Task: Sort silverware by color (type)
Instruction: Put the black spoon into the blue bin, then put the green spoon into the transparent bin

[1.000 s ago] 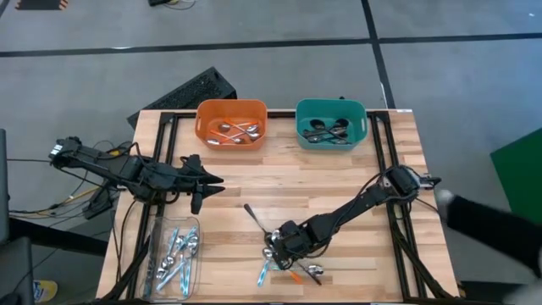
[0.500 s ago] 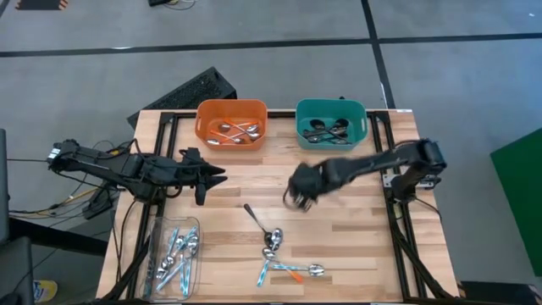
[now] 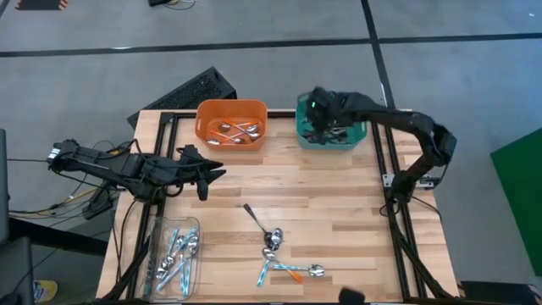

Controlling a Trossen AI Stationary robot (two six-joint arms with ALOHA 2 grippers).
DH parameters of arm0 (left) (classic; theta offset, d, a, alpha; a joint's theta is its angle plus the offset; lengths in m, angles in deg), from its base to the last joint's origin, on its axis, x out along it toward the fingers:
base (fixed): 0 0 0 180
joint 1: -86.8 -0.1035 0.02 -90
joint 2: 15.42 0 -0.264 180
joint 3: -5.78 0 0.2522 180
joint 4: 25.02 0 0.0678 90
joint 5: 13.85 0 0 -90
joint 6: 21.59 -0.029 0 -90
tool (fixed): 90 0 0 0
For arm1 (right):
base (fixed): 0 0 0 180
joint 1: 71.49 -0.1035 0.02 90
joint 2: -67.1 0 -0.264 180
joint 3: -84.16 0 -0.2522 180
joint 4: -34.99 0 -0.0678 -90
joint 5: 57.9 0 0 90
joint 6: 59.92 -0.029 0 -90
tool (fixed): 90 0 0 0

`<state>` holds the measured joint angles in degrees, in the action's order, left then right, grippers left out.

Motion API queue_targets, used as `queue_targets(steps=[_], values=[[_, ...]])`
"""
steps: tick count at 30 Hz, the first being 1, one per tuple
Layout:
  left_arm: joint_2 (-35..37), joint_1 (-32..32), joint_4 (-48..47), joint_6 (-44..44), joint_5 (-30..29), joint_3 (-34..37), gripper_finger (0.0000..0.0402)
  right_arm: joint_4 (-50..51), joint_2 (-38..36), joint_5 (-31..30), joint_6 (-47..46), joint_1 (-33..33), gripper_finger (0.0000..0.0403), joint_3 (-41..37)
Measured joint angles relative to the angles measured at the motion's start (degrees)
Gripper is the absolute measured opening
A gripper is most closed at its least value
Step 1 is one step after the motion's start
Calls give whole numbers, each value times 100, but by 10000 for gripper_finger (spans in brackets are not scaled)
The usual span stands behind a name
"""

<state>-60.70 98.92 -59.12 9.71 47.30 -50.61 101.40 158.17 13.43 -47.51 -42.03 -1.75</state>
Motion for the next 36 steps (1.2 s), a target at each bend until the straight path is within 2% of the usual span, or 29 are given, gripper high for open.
queue_targets(steps=[4, 6, 8, 11, 16, 19, 23, 27, 36], values=[[0, 0, -153, 93, -1, 0, 123, -277, 268, 761, 512, 717, 16, -4], [0, 0, -159, 570, 0, 0, 123, -327, 362, 988, 650, 939, 26, -4], [0, 0, -164, 991, -3, 0, 123, -390, 445, 1144, 721, 1122, 45, -4], [0, -4, -171, 958, -8, 0, 123, -407, 543, 1250, 719, 1247, 86, -4], [0, -4, -172, 488, -12, 0, 123, -302, 560, 1209, -74, 1286, 153, -4], [0, -7, -153, 489, -12, 0, 123, -132, 539, 1348, -867, 1147, 174, -4], [0, -9, -154, 434, -53, 0, 123, -135, 364, 1704, -1667, 661, 177, -4], [0, -9, -241, 451, -7, 0, 123, -213, 178, 1727, -2287, -100, 170, -4], [-107, -7, -640, 695, 358, 1, 123, -224, 59, 1724, -3941, -2247, 167, 3]])
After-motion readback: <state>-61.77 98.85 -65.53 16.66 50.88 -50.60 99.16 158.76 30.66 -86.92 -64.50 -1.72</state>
